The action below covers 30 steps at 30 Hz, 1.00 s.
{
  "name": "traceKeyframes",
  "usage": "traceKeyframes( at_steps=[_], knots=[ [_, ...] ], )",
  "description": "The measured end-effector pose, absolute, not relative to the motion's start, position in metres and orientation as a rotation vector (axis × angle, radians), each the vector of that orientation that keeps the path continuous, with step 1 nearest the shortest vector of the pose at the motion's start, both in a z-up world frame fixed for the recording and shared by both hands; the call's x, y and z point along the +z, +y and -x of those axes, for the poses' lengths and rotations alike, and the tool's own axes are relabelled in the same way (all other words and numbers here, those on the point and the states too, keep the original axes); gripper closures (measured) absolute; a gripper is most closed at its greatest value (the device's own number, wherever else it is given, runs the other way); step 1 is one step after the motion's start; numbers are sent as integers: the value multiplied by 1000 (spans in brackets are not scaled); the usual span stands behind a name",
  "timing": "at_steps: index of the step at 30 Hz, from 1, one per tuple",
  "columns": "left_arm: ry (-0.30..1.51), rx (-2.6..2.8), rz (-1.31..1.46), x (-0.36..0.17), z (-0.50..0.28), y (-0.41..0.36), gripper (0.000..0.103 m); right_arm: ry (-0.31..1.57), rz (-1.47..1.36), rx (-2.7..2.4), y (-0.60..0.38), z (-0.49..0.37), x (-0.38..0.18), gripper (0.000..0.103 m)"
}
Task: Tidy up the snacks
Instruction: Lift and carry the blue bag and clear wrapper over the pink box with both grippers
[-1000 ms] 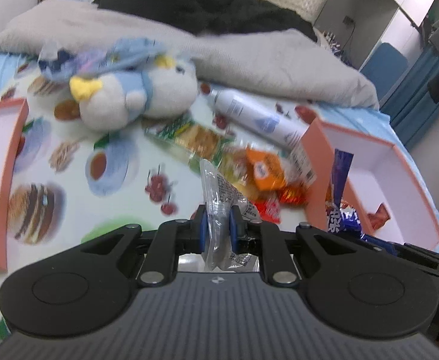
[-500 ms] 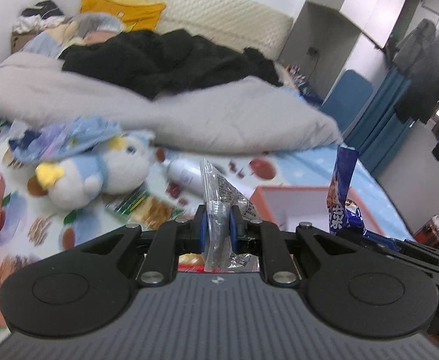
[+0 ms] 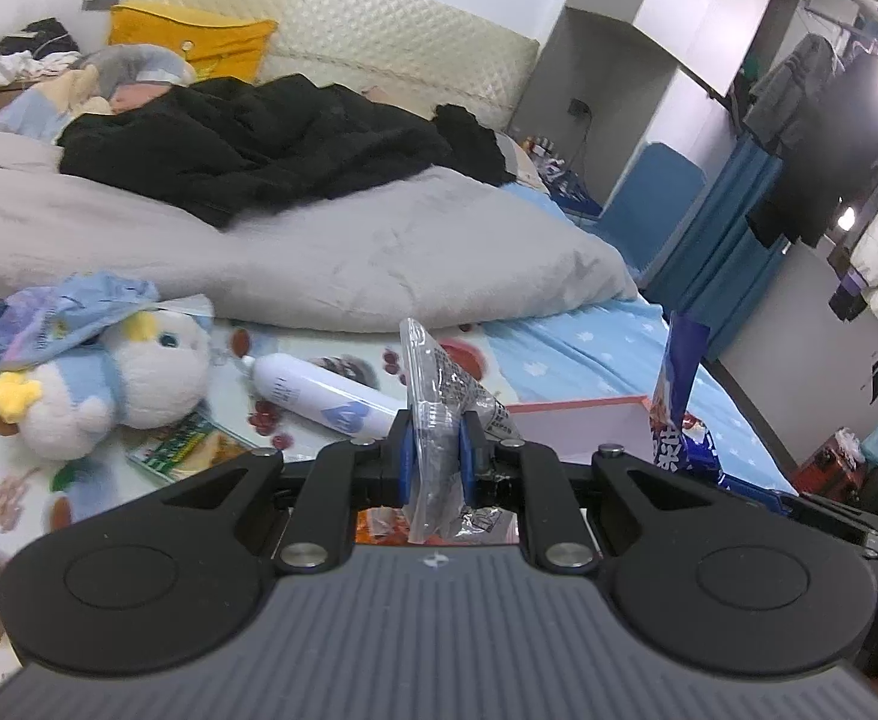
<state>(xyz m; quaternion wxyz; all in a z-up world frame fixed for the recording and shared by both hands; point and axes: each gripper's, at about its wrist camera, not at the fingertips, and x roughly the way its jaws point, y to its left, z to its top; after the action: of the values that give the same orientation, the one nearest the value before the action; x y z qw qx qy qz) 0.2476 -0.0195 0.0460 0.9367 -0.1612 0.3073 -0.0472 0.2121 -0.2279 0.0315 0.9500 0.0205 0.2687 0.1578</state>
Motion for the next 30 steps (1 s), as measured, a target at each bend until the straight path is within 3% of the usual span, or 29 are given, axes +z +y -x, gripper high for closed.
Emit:
traceKeyframes(
  at_steps=[25, 28, 30],
  knots=[
    [924, -183, 221, -86, -358, -121, 85, 776, -46, 160, -304, -277, -88, 76],
    [940, -187, 221, -93, -362, -123, 85, 807, -72, 150, -310, -280, -100, 73],
    [956, -199, 235, -96, -363, -122, 82, 820, -77, 129, -312, -279, -104, 60]
  ],
)
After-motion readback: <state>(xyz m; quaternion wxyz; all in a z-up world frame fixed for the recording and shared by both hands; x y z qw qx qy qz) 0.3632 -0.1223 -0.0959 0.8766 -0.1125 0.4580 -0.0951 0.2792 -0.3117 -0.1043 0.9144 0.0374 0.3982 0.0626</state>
